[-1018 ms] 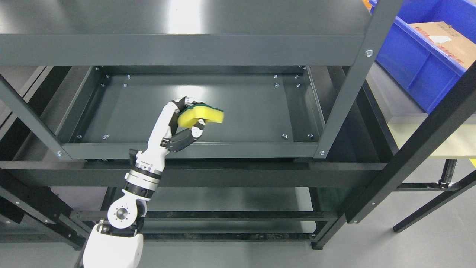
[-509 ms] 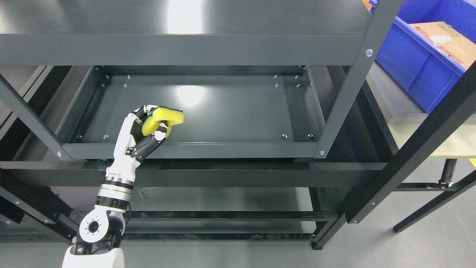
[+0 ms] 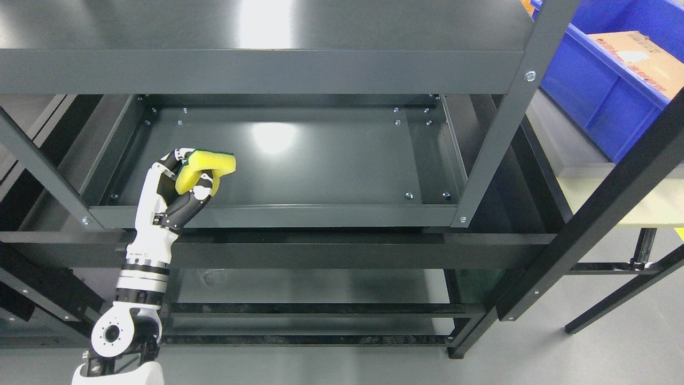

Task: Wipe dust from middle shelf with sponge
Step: 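Withdraw the left hand holding the sponge from the shelf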

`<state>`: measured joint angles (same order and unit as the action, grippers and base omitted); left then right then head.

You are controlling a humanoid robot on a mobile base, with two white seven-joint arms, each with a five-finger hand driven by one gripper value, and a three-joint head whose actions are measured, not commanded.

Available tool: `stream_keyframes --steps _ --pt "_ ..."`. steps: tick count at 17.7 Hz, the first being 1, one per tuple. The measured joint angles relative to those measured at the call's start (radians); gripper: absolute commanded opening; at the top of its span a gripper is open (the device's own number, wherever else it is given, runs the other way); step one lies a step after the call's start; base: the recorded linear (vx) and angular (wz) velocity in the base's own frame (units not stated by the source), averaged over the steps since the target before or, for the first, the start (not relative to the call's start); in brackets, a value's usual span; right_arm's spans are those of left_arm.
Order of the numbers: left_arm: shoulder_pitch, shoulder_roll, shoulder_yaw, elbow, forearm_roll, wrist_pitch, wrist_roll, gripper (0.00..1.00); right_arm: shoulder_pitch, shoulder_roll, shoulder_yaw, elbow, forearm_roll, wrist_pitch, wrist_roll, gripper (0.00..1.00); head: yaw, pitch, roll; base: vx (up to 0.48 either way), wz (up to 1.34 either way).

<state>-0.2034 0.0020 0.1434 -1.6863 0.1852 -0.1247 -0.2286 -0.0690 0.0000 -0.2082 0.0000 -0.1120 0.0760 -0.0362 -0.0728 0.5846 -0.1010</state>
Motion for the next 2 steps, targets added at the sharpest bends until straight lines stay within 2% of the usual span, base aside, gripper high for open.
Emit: stream_keyframes --steps 2 --pt "0.002 0.0 0.008 -0.005 0.002 0.001 0.0 0.0 0.0 0.0 0.0 0.0 0.0 0.0 0.0 1.0 0.0 0.0 0.0 0.0 0.0"
